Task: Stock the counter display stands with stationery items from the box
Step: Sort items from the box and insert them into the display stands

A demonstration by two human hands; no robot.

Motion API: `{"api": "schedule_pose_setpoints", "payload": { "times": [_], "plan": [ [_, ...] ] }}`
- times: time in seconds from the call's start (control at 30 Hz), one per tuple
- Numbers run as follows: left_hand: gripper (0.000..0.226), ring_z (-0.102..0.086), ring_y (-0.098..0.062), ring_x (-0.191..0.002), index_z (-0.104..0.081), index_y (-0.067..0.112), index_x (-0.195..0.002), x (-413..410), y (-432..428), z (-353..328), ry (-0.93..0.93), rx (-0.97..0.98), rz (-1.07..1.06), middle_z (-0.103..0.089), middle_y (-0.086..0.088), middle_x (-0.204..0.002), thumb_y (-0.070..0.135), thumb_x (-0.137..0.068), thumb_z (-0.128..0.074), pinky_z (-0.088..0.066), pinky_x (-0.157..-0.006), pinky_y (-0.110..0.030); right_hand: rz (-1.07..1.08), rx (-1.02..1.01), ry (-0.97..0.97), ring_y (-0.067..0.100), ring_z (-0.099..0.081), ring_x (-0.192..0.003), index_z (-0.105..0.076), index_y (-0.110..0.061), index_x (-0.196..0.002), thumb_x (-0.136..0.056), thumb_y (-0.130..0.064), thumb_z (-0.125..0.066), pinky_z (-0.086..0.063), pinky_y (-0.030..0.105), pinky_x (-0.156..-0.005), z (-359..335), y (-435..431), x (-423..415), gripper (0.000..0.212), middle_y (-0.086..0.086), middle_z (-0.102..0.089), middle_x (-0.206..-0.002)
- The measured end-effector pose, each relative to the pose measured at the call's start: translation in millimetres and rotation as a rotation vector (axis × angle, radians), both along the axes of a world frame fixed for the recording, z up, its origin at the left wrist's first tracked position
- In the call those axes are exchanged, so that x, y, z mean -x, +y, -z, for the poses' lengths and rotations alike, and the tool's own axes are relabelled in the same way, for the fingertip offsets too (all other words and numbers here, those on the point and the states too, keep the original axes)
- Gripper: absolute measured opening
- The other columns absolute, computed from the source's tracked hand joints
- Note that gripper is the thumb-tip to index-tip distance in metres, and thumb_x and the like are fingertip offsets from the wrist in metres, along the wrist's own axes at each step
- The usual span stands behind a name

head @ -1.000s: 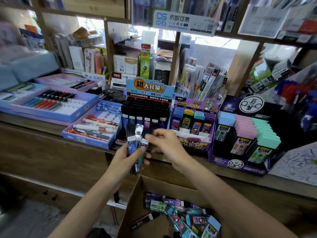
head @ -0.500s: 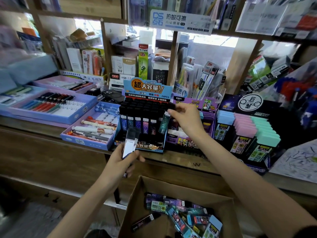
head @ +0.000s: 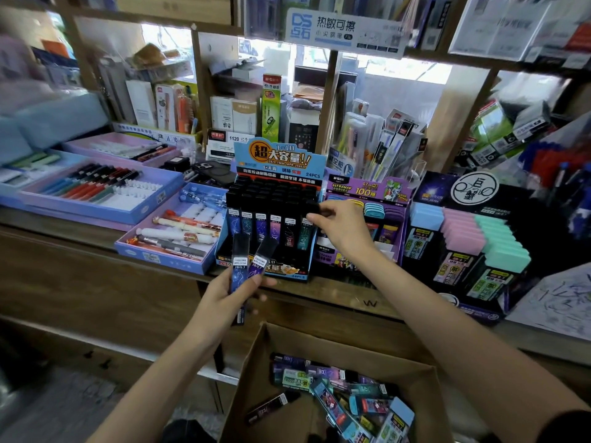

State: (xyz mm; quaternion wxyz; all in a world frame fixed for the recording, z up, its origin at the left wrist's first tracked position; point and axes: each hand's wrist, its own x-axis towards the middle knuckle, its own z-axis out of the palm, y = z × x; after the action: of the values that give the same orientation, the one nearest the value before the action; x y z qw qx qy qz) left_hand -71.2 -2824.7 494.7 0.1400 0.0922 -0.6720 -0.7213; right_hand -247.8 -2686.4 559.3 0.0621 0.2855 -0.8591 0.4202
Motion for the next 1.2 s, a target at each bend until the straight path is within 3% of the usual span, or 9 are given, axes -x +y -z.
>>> {"api": "schedule_pose_setpoints", "payload": {
  "times": [0.13, 0.3, 0.4, 0.53, 0.63, 0.87, 1.0, 1.1, 1.2],
  "plan": [
    [0.016, -0.065, -0.008, -0.072, -0.063, 0.01, -0.102, 2.6, 2.7, -0.5, 0.026, -0.021, -0.017, -0.073, -0.005, -0.096, 0.018, -0.091, -0.054, -0.051, -0.057, -0.019, 0.052, -0.221, 0.214, 0.02, -0.058, -0.07, -0.066, -0.005, -0.082, -0.089, -0.029, -0.063, -0.051, 0.036, -0.07, 3.3, -4.8, 1.9, 0.025, 0.003, -0.06, -0.071],
    [0.018, -0.063, -0.007, -0.07, -0.07, 0.019, -0.091, 5.3, 5.3, -3.7, 0.053, -0.033, -0.037, -0.071, -0.002, -0.084, 0.031, -0.082, -0.059, -0.049, -0.058, -0.016, 0.08, -0.393, 0.229, 0.026, -0.061, -0.064, -0.064, -0.001, -0.073, -0.09, -0.037, -0.06, -0.054, 0.04, -0.069, -2.1, -2.0, -2.5, 0.04, 0.009, -0.061, -0.063],
    [0.019, -0.06, -0.007, -0.065, -0.072, 0.024, -0.085, 8.6, 4.7, -4.5, 0.064, -0.051, -0.076, -0.066, -0.002, -0.075, 0.039, -0.078, -0.062, -0.046, -0.054, -0.014, 0.047, -0.227, 0.139, 0.022, -0.061, -0.069, -0.066, -0.008, -0.081, -0.092, -0.04, -0.054, -0.052, 0.036, -0.07, -3.4, 5.7, -19.5, 0.035, 0.005, -0.063, -0.07],
    [0.022, -0.056, -0.006, -0.057, -0.07, 0.026, -0.081, 14.1, 6.3, -4.4, 0.071, -0.057, -0.082, -0.063, 0.001, -0.069, 0.045, -0.073, -0.064, -0.044, -0.048, -0.015, -0.194, 0.154, -0.438, 0.013, -0.066, -0.08, -0.067, -0.012, -0.096, -0.092, -0.034, -0.056, -0.052, 0.026, -0.069, -6.2, 4.7, -56.4, 0.025, 0.002, -0.069, -0.087],
    [0.021, -0.059, -0.004, -0.059, -0.069, 0.024, -0.086, 14.7, 7.4, -3.4, 0.072, -0.042, -0.061, -0.067, 0.003, -0.071, 0.042, -0.075, -0.063, -0.045, -0.05, -0.014, -0.23, 0.241, -0.534, 0.013, -0.063, -0.08, -0.063, -0.011, -0.096, -0.091, -0.017, -0.06, -0.049, 0.022, -0.065, -5.2, -1.4, -72.2, 0.009, 0.005, -0.066, -0.089],
    [0.021, -0.066, -0.004, -0.069, -0.066, 0.015, -0.095, 7.5, -3.0, -1.1, 0.066, -0.007, -0.048, -0.072, 0.003, -0.078, 0.029, -0.087, -0.054, -0.048, -0.057, -0.013, -0.215, 0.308, -0.56, 0.014, -0.063, -0.08, -0.06, -0.006, -0.097, -0.09, -0.012, -0.061, -0.05, 0.021, -0.063, 0.8, -16.4, -81.9, 0.009, 0.008, -0.064, -0.089],
    [0.024, -0.067, -0.01, -0.082, -0.067, 0.018, -0.106, 4.2, -23.6, 3.1, 0.014, -0.041, -0.166, -0.073, 0.001, -0.091, 0.028, -0.095, -0.048, -0.05, -0.067, -0.02, -0.169, 0.394, -0.518, 0.017, -0.065, -0.082, -0.058, -0.016, -0.088, -0.091, -0.012, -0.059, -0.053, 0.023, -0.065, -10.3, -24.2, -70.7, 0.005, 0.01, -0.065, -0.093],
    [0.024, -0.058, -0.008, -0.063, -0.067, 0.014, -0.104, -2.0, -45.9, 8.2, -0.025, -0.053, -0.256, -0.063, -0.001, -0.076, 0.026, -0.096, -0.047, -0.046, -0.055, -0.017, -0.108, 0.369, -0.339, 0.022, -0.066, -0.083, -0.058, -0.023, -0.081, -0.089, -0.013, -0.062, -0.056, 0.032, -0.072, -24.2, -36.2, -53.5, 0.013, 0.006, -0.066, -0.088],
    [0.025, -0.038, -0.007, -0.045, -0.064, 0.008, -0.1, -10.6, -62.7, 14.4, -0.034, -0.08, -0.258, -0.04, 0.003, -0.056, 0.028, -0.094, -0.051, -0.031, -0.039, -0.018, -0.064, 0.299, -0.203, 0.021, -0.067, -0.085, -0.058, -0.022, -0.082, -0.086, -0.014, -0.065, -0.055, 0.041, -0.081, -27.9, -57.0, -42.6, 0.012, 0.001, -0.065, -0.084]
  ]
}}
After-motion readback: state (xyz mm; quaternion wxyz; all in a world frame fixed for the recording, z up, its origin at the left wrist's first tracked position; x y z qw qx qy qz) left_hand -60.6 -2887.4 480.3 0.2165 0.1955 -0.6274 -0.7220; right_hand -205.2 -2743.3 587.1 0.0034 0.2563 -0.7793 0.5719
